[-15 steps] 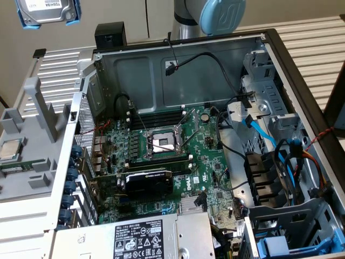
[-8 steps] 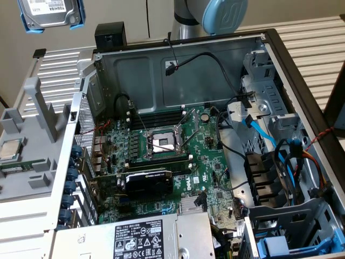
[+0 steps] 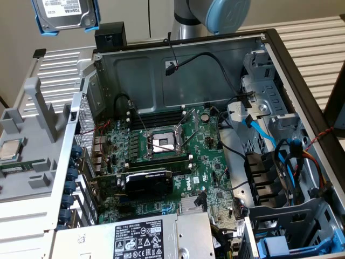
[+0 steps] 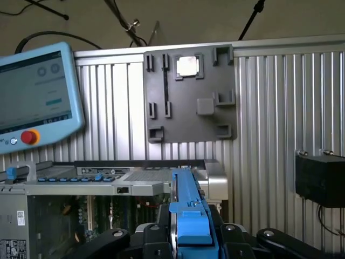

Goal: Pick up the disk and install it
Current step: 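Pick up the disk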

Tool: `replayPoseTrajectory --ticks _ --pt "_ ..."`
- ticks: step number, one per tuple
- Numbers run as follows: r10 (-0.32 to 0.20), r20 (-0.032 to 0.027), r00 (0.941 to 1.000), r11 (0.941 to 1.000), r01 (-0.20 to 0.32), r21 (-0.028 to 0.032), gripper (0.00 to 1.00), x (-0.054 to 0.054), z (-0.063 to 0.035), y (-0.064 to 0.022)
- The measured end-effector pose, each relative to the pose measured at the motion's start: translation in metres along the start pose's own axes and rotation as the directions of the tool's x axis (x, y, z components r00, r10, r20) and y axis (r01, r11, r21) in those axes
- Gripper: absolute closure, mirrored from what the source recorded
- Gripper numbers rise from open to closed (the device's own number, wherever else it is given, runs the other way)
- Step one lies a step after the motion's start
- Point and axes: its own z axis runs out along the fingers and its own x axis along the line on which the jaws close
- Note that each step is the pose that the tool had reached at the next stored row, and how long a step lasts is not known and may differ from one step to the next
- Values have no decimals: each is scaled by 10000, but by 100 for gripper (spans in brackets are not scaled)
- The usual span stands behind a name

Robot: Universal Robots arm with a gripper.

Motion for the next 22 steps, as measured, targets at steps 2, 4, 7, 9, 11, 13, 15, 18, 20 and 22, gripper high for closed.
replayPoseTrajectory --ticks 2,4,7,9,11,13,15,18,20,22 --pt "0 0 10000 10000 0 -1 63 13 2 -90" --pt "1 0 10000 10000 -1 -1 63 24 5 -182" --pt "0 0 10000 10000 0 -1 63 38 8 -316" --pt "0 0 10000 10000 0 -1 63 46 10 -408" --pt "-1 0 10000 10000 1 -3 63 54 12 -500" --pt "0 3 10000 10000 0 -3 63 81 16 -589" --pt "0 9 10000 10000 0 -2 63 123 21 -655" --pt "-1 12 10000 10000 1 -3 63 197 29 -714" --pt "0 17 10000 10000 0 -4 63 252 35 -736" --pt "0 32 10000 10000 0 -4 63 306 41 -750"
